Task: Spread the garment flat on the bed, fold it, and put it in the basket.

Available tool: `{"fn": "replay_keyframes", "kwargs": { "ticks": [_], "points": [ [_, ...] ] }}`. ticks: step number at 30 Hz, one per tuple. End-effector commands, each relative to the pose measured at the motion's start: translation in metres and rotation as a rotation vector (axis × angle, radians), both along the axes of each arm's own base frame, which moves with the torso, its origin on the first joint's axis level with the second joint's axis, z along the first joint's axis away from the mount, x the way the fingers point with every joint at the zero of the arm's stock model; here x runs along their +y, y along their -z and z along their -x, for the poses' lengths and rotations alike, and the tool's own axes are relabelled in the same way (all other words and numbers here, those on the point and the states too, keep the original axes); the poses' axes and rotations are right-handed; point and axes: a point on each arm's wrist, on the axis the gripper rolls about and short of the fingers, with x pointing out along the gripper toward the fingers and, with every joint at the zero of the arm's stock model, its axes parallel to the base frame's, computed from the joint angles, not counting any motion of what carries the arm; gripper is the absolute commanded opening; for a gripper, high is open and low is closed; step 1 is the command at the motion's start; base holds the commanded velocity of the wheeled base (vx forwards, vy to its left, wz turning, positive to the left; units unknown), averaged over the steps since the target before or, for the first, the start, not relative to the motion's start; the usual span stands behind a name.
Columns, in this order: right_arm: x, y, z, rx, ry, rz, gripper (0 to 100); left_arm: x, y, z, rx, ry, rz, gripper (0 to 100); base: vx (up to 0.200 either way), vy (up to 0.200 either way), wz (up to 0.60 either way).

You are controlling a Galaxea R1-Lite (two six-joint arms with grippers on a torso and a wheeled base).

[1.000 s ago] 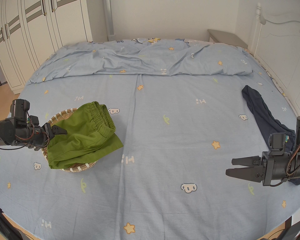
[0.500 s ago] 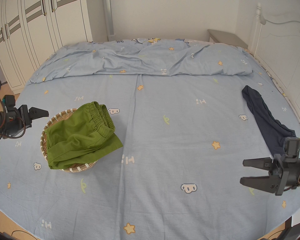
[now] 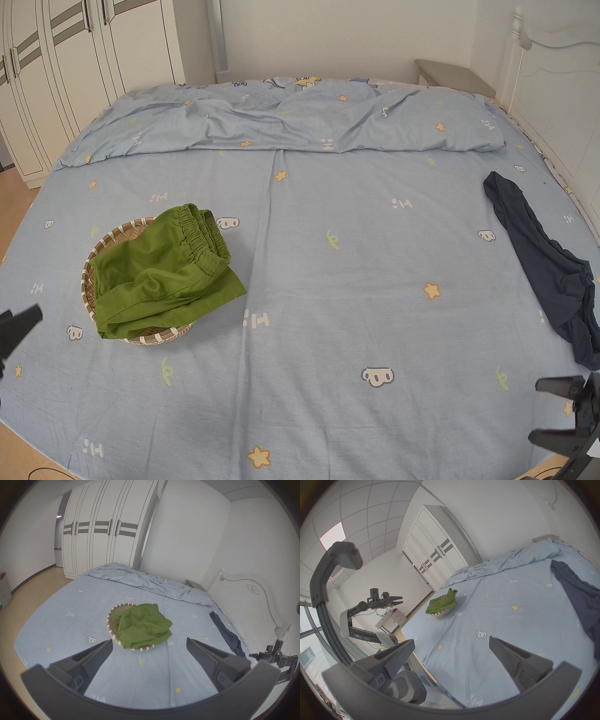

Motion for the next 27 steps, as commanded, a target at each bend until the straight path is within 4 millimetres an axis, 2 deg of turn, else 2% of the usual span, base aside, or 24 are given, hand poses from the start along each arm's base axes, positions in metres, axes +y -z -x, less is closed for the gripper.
{"fn": "replay_keyframes", "kwargs": {
  "ticks": [1, 2, 4, 6, 7, 9, 10, 12, 18, 19, 21, 22, 27],
  "points": [
    [-0.017, 0.048, 0.077, -0.107, 0.045, -0.025, 100, -0.007, 0.089, 0.092, -0.123, -0.011, -0.018, 100, 0.000, 0.000, 0.00],
    [-0.017, 0.049, 0.078, -0.108, 0.047, -0.026, 100, -0.007, 0.092, 0.092, -0.126, -0.011, -0.019, 100, 0.000, 0.000, 0.00],
    [-0.018, 0.056, 0.078, -0.091, 0.083, -0.014, 100, -0.006, 0.119, 0.094, -0.127, -0.001, -0.028, 100, 0.000, 0.000, 0.00],
    [-0.019, 0.061, 0.076, -0.078, 0.163, 0.009, 100, -0.006, 0.131, 0.088, -0.097, -0.002, -0.035, 100, 0.000, 0.000, 0.00],
    [-0.020, 0.062, 0.074, -0.081, 0.217, 0.020, 100, -0.006, 0.136, 0.085, -0.091, -0.002, -0.035, 100, 0.000, 0.000, 0.00],
    [-0.020, 0.062, 0.074, -0.081, 0.217, 0.020, 100, -0.006, 0.136, 0.085, -0.091, -0.002, -0.035, 100, 0.000, 0.000, 0.00],
    [-0.021, 0.062, 0.072, -0.108, 0.328, 0.040, 100, -0.005, 0.154, 0.075, -0.106, 0.013, -0.041, 100, 0.000, 0.000, 0.00],
    [-0.023, 0.062, 0.070, -0.118, 0.400, 0.055, 100, -0.004, 0.156, 0.070, -0.155, 0.041, -0.053, 100, 0.000, 0.000, 0.00],
    [-0.025, 0.064, 0.068, -0.128, 0.530, 0.085, 100, -0.003, 0.159, 0.074, -0.232, 0.054, -0.129, 100, 0.000, 0.000, 0.00],
    [-0.027, 0.066, 0.065, -0.155, 0.631, 0.106, 100, -0.002, 0.164, 0.074, -0.253, -0.011, -0.215, 100, 0.000, 0.000, 0.00],
    [-0.028, 0.068, 0.064, -0.166, 0.667, 0.112, 100, 0.000, 0.166, 0.073, -0.248, -0.069, -0.266, 100, 0.000, 0.000, 0.00],
    [-0.028, 0.071, 0.061, -0.197, 0.699, 0.097, 100, 0.002, 0.172, 0.070, -0.246, -0.156, -0.324, 100, 0.000, 0.000, 0.00],
    [-0.028, 0.071, 0.059, -0.223, 0.750, 0.064, 100, 0.001, 0.171, 0.069, -0.269, -0.119, -0.287, 100, 0.000, 0.000, 0.00]
  ]
}}
